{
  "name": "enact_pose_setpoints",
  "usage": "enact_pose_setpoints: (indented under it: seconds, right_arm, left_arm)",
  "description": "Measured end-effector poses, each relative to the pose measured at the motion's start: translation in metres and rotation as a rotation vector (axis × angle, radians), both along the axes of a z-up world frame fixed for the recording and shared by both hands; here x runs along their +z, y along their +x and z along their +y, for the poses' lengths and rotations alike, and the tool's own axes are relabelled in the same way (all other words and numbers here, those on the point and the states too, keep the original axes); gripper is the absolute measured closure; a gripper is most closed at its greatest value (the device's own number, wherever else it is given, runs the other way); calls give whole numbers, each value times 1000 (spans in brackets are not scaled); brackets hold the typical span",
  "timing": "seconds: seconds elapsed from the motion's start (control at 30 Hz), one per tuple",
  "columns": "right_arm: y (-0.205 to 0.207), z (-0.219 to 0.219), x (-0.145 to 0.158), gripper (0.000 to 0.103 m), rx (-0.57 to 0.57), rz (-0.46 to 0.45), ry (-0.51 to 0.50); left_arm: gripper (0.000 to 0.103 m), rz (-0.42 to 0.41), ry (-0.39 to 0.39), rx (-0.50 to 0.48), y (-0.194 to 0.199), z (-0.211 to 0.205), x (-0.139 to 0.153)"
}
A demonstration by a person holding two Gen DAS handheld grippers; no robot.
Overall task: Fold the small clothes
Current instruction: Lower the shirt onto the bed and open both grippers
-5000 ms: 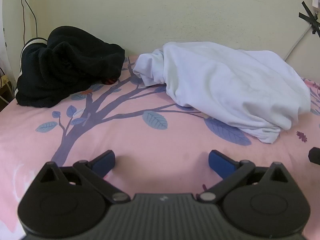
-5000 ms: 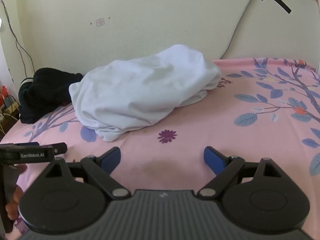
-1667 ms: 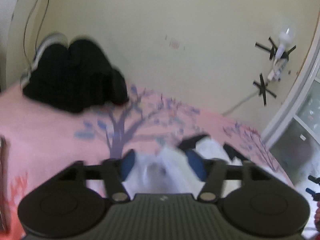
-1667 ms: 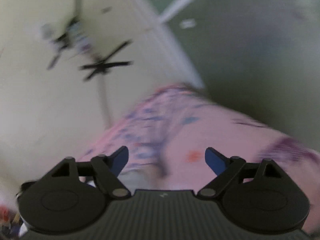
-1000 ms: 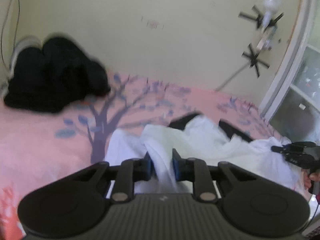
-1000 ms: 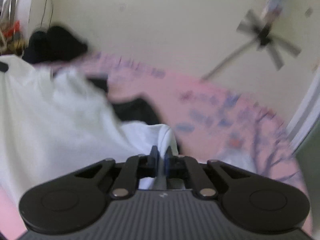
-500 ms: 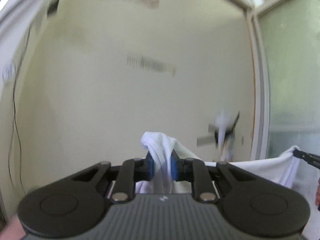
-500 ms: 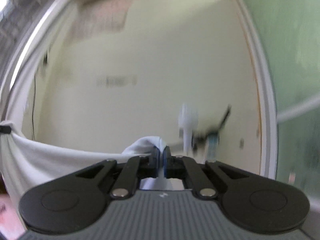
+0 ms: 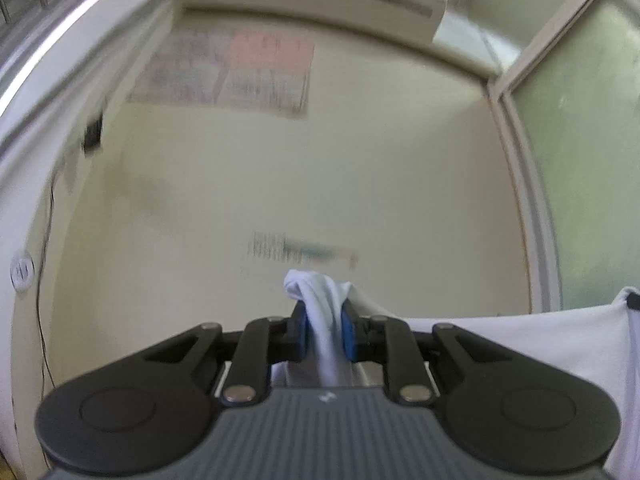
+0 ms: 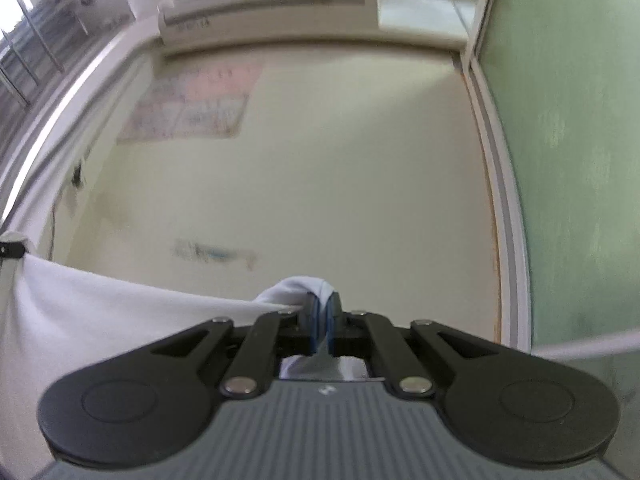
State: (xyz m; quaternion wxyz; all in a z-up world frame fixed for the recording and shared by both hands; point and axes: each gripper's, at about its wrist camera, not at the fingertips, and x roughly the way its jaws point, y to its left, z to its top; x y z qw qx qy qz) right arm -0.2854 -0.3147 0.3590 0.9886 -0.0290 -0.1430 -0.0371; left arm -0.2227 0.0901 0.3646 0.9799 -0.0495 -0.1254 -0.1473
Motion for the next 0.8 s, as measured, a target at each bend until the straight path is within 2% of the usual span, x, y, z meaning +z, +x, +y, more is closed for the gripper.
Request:
enact_pose_setpoints:
  seconds: [0.07, 0.2, 0.33, 0.4, 0.43, 0.47, 0.5, 0.53, 0.57, 0.6, 0.67, 0.73, 0.8]
  right_arm:
    - [25, -8, -16, 103, -15, 69, 20]
    - [103, -28, -64, 103, -68, 245, 58]
    - [195, -47, -132, 103, -129, 417, 129]
    - [242, -54, -176, 103, -169, 498, 167]
    - [268, -59, -206, 71, -169, 574, 202]
    - [286, -63, -230, 50, -177, 653, 234]
    - [297, -66, -254, 45, -207, 711, 260]
    - [302, -71, -272, 45, -224, 754, 280]
    - [299, -78, -291, 45, -209, 788, 315]
    - [291, -87, -304, 45, -187, 804, 352]
    - [265, -108, -326, 45, -179, 831, 413]
    - [243, -125, -341, 45, -177, 873, 444]
    - [221, -141, -362, 43, -166, 930, 477]
  left_arm:
    - [88, 89, 14, -2, 32, -10, -18]
    - [88, 283, 53, 13, 114, -39, -61]
    - [87, 474, 61, 55, 216, -70, -117]
    - [77, 571, 68, 109, 271, -92, -165]
    - [65, 635, 90, 144, 296, -100, -188]
    - [64, 727, 133, 200, 320, -111, -217]
    - [67, 835, 183, 236, 342, -119, -250]
    - [76, 925, 204, 244, 354, -121, -277]
    - [79, 990, 191, 227, 359, -116, -299]
    - [79, 1028, 156, 188, 357, -107, -317]
    - [75, 1029, 120, 151, 345, -87, -330]
    - [73, 1004, 117, 134, 328, -67, -331]
    - [63, 961, 124, 128, 307, -43, -329]
